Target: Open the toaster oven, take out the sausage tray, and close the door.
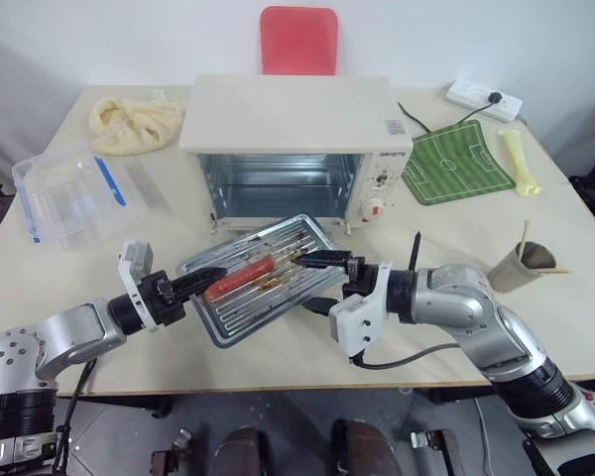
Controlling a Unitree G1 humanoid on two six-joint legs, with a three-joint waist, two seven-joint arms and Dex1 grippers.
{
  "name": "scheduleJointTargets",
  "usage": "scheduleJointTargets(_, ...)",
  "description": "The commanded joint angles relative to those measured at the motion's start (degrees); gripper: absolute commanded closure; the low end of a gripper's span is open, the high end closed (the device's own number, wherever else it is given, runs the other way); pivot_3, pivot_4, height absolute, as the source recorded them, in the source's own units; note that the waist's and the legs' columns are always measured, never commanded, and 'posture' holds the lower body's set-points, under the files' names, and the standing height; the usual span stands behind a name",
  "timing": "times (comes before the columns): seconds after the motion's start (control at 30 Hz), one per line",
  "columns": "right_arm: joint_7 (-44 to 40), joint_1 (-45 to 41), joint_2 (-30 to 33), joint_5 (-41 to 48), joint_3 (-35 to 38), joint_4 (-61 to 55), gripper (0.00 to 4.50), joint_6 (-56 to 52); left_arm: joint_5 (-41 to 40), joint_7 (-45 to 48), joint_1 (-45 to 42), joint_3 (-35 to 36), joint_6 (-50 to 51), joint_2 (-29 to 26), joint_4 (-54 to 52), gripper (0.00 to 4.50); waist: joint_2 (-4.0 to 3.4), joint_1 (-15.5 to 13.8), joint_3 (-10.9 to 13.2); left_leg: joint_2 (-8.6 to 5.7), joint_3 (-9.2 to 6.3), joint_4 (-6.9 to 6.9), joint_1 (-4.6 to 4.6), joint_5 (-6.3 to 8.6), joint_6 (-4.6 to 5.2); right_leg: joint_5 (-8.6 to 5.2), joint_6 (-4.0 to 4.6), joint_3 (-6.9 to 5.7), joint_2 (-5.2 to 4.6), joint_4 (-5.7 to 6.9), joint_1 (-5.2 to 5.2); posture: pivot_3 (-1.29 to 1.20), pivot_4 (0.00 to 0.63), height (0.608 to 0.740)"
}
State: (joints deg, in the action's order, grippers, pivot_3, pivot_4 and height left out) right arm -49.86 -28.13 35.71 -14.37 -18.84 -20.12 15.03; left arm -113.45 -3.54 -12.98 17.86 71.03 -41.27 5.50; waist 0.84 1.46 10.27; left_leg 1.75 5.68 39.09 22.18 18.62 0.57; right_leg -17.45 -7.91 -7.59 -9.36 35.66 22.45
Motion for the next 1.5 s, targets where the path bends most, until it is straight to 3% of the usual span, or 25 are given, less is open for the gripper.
scheduleJointTargets(0.03,-5.45,-2.75,2.12,12.34,5.22,-6.76,0.01,-9.93,0.45,1.98,2.27,1.24,1.77,-0.87,-0.29,4.50,0.00,0.00,0.00,0.00,0.00,0.00,0.00,0.00,0.00,0.00,0.00,0.00,0.00,-0.01,-0.01,0.00,0.150,0.740)
scheduleJointTargets(0.27,-14.79,-3.34,10.12,24.57,10.86,-6.50,0.01,-24.78,0.45,5.46,8.85,7.22,1.80,-0.87,-2.27,4.50,-0.01,0.06,0.00,0.01,0.01,-0.03,0.00,0.01,0.01,0.00,0.01,0.00,0.00,-0.02,0.00,0.00,0.150,0.740)
scheduleJointTargets(0.37,-17.58,-1.60,13.26,26.37,11.90,-5.18,0.19,-25.14,0.45,5.75,12.07,9.56,0.93,0.34,-4.43,4.50,-0.02,-0.02,0.01,0.02,0.03,-0.11,0.01,0.02,0.02,0.00,0.01,-0.01,0.00,-0.09,0.02,0.00,0.150,0.740)
scheduleJointTargets(0.43,-19.27,-0.41,14.76,27.36,12.44,-3.85,0.62,-25.15,0.45,5.68,14.11,10.99,0.14,1.39,-5.92,4.50,-0.02,-0.05,0.01,0.02,0.04,-0.10,0.00,0.02,0.02,-0.01,0.01,0.00,0.00,-0.10,0.02,0.00,0.150,0.740)
scheduleJointTargets(0.8,-19.45,0.31,13.88,22.78,10.13,8.65,4.30,-16.60,0.45,4.97,21.94,17.34,-3.98,6.61,-11.95,4.50,-0.02,-0.05,0.01,0.03,0.12,-0.08,0.01,0.02,0.04,-0.01,0.02,0.05,-0.07,-0.15,0.01,0.00,0.150,0.740)
scheduleJointTargets(0.83,-19.16,0.51,13.64,22.11,9.90,9.94,4.47,-15.49,0.45,5.27,22.47,17.94,-4.18,7.10,-12.32,4.50,-0.02,-0.05,0.01,0.02,0.13,-0.08,0.00,0.02,0.04,-0.01,0.02,0.05,-0.07,-0.16,0.01,0.00,0.150,0.740)
scheduleJointTargets(1.1,-14.89,0.44,11.68,12.65,6.61,28.12,4.47,-0.91,0.45,5.14,25.98,24.03,-7.26,11.91,-15.32,4.50,-0.02,0.03,0.01,0.03,0.19,-0.04,0.01,0.02,0.05,-0.01,0.02,0.09,-0.07,-0.25,-0.03,0.00,0.150,0.740)
scheduleJointTargets(1.5,-9.92,-3.70,4.43,7.71,3.94,41.94,4.47,7.85,0.45,5.51,34.62,29.07,-11.73,18.69,-21.42,4.50,0.04,0.31,-0.03,0.14,0.30,0.02,-0.09,0.01,0.03,-0.06,0.12,0.18,0.00,-0.25,-0.06,0.00,0.150,0.740)
